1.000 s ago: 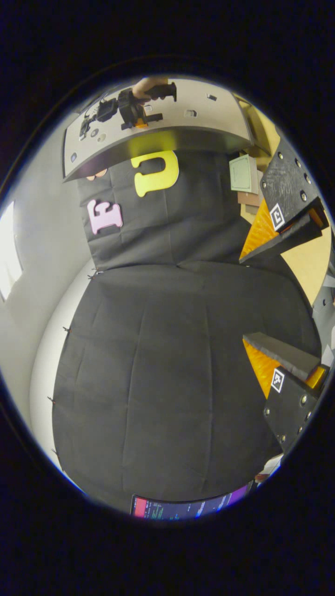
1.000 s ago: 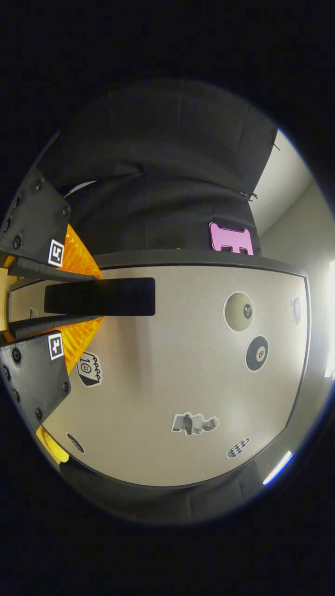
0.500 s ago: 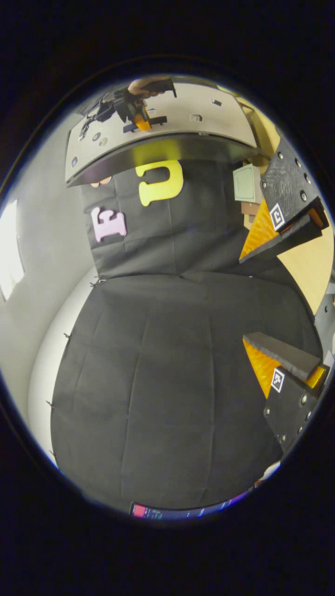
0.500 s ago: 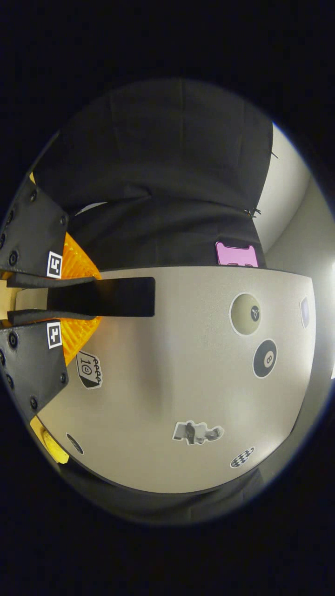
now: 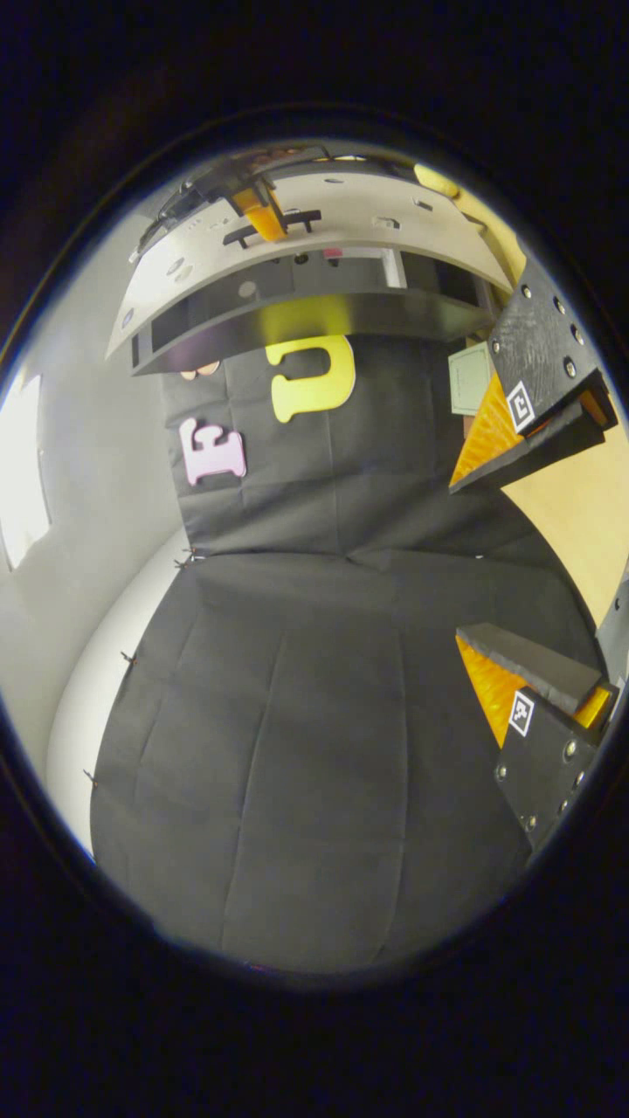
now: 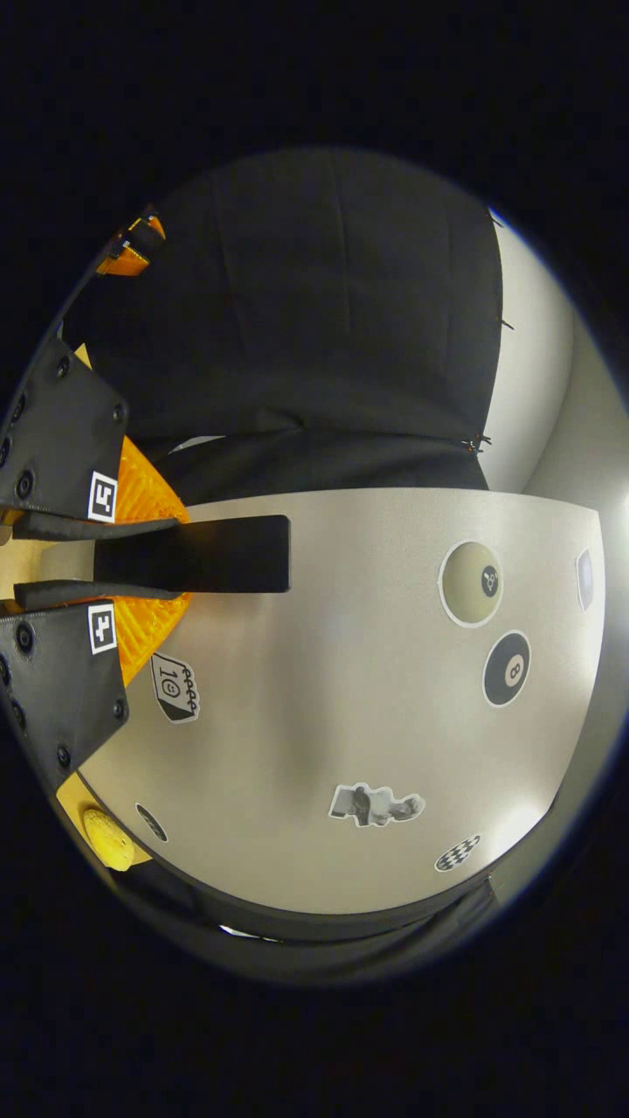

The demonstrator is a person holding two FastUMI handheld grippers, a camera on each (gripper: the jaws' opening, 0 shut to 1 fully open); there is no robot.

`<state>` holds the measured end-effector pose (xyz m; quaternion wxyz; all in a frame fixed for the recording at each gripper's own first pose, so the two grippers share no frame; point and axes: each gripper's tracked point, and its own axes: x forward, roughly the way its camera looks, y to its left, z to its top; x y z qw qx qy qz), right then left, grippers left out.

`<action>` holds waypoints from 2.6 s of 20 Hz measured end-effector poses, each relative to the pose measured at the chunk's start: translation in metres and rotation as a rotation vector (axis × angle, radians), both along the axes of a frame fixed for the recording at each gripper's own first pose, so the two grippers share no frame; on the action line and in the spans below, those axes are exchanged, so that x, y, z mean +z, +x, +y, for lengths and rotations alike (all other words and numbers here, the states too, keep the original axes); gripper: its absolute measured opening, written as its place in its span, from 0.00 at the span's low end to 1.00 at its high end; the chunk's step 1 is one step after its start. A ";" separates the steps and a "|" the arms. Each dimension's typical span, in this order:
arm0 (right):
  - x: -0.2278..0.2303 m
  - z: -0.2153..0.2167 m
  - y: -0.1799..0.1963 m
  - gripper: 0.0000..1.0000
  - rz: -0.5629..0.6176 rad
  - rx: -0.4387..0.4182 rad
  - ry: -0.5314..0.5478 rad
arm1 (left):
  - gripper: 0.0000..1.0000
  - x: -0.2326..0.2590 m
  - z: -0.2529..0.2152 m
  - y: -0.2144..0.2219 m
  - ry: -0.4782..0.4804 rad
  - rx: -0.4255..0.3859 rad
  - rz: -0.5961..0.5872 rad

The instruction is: Open the cabinet door with the right hand, grasp the bottle in the cabinet with the left hand and place it on the coaster, then close the cabinet door with the right hand.

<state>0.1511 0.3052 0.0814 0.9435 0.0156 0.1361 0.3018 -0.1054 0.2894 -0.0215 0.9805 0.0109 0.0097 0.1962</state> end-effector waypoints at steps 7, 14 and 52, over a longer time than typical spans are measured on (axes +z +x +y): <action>0.002 -0.004 0.000 0.20 -0.009 0.082 0.019 | 0.91 0.008 -0.049 0.034 0.002 -0.111 -0.010; 0.001 -0.017 -0.007 0.20 0.026 0.217 0.039 | 0.93 0.011 -0.149 0.066 -0.043 -0.227 -0.002; 0.009 -0.143 -0.009 0.21 -0.002 0.027 0.102 | 0.89 0.052 -0.473 0.115 -0.073 -0.604 -0.045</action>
